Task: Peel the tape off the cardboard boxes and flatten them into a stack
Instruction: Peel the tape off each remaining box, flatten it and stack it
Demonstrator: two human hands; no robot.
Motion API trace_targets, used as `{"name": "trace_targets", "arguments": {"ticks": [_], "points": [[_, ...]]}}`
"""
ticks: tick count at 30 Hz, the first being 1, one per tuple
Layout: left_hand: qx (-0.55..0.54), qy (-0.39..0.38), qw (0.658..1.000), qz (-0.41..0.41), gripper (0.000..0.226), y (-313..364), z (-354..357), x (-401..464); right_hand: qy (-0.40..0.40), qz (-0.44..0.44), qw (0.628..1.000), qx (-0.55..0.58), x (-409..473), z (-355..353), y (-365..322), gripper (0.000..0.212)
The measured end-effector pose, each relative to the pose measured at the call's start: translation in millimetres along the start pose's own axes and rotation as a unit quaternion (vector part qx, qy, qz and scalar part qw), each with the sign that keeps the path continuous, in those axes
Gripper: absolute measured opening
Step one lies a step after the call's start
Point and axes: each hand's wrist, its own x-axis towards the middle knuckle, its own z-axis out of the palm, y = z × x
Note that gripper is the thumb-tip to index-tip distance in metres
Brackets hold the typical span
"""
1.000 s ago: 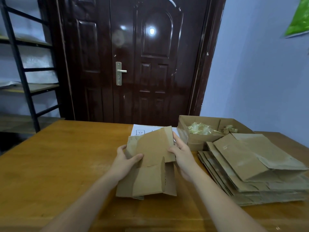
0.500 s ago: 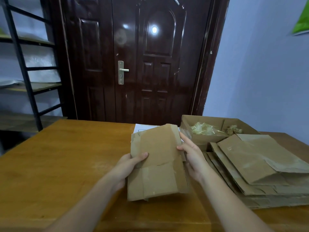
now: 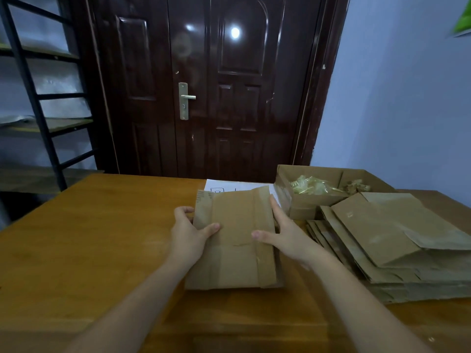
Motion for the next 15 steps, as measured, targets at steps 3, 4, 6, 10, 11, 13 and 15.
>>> {"name": "trace_targets", "arguments": {"ticks": [3, 4, 6, 10, 11, 13, 15], "points": [[0.037, -0.011, 0.997, 0.061, 0.072, -3.6, -0.1, -4.5, -0.018, -0.013, 0.998, -0.06, -4.6, 5.1, 7.3, 0.122], [0.056, -0.018, 0.995, 0.082, 0.069, -5.1, 0.6, -5.4, -0.007, -0.018, 0.997, -0.07, -5.3, 8.5, 11.0, 0.117], [0.121, -0.036, 0.986, 0.113, 0.058, -8.3, 2.4, -5.8, 0.023, -0.016, 0.998, -0.051, -5.9, 14.6, 17.4, 0.108], [0.233, -0.131, 0.957, 0.116, 0.08, -13.6, 2.4, -10.7, 0.08, -0.015, 0.992, -0.093, -3.7, 22.2, 28.8, 0.097], [0.251, -0.144, 0.95, 0.113, 0.091, -13.9, 1.7, -11.1, 0.094, -0.015, 0.989, -0.113, -2.0, 24.9, 30.1, 0.096], [0.288, -0.15, 0.94, 0.109, 0.103, -13.8, 1.6, -10.4, 0.109, -0.011, 0.982, -0.152, 2.4, 31.5, 32.0, 0.101], [0.324, -0.156, 0.927, 0.104, 0.105, -14.6, 2.6, -7.1, 0.105, -0.003, 0.979, -0.173, 6.4, 37.5, 33.5, 0.112]]}}
